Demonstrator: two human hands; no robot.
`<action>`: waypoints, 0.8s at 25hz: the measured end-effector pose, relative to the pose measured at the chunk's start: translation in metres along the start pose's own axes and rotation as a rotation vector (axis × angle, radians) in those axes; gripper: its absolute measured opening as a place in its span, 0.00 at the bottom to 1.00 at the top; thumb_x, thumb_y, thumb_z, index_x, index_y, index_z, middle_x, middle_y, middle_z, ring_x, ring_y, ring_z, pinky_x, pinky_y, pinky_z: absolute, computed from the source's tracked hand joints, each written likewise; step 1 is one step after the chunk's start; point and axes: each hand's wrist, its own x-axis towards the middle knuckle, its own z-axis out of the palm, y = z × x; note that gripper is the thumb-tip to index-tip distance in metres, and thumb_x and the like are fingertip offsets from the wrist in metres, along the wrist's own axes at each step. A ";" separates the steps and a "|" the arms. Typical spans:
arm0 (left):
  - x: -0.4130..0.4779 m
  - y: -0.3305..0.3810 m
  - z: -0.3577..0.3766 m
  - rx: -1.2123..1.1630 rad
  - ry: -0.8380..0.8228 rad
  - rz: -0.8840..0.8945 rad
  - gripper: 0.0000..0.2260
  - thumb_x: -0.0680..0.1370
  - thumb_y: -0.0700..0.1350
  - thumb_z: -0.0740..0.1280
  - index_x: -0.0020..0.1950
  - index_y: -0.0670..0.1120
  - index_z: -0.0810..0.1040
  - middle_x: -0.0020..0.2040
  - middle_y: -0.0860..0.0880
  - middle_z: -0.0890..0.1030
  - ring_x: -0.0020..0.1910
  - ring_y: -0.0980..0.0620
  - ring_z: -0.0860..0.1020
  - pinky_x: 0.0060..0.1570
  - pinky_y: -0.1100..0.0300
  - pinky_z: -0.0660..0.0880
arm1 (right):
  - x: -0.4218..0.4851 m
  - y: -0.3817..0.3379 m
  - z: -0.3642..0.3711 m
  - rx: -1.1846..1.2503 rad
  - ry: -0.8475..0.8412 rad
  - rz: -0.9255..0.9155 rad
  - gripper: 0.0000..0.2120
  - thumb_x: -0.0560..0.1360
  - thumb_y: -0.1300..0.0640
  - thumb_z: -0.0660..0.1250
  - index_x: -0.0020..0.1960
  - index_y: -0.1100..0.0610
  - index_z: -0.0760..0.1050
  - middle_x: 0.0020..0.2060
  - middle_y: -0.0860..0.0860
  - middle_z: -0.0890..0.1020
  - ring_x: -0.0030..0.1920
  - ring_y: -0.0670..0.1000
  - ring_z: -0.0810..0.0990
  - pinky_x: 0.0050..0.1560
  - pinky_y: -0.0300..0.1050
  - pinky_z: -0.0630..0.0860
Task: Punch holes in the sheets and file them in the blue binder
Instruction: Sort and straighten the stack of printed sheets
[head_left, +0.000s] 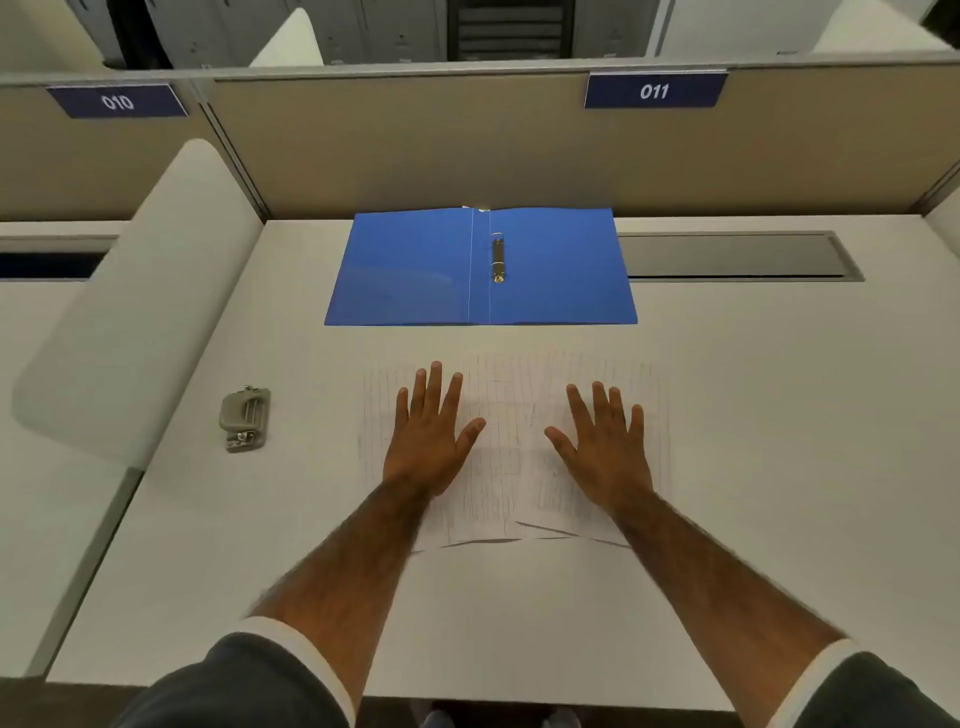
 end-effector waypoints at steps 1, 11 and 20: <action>0.000 0.006 0.003 0.039 -0.011 0.015 0.37 0.77 0.70 0.39 0.81 0.53 0.39 0.81 0.49 0.33 0.79 0.46 0.33 0.77 0.42 0.36 | 0.000 -0.001 0.002 -0.014 -0.011 0.004 0.43 0.71 0.27 0.29 0.81 0.47 0.39 0.82 0.54 0.43 0.81 0.59 0.41 0.77 0.64 0.39; 0.002 0.077 0.042 0.085 -0.162 0.358 0.30 0.82 0.64 0.43 0.81 0.56 0.39 0.81 0.53 0.35 0.79 0.48 0.33 0.78 0.43 0.38 | 0.015 0.030 0.005 0.110 0.149 0.003 0.31 0.82 0.43 0.39 0.80 0.55 0.57 0.80 0.56 0.58 0.80 0.57 0.54 0.79 0.61 0.47; 0.000 0.081 0.058 0.113 -0.207 0.400 0.31 0.81 0.66 0.41 0.80 0.56 0.34 0.80 0.52 0.32 0.79 0.48 0.31 0.78 0.43 0.37 | 0.061 0.093 -0.016 0.054 0.016 0.218 0.37 0.80 0.35 0.51 0.81 0.55 0.47 0.81 0.54 0.55 0.81 0.59 0.47 0.77 0.64 0.41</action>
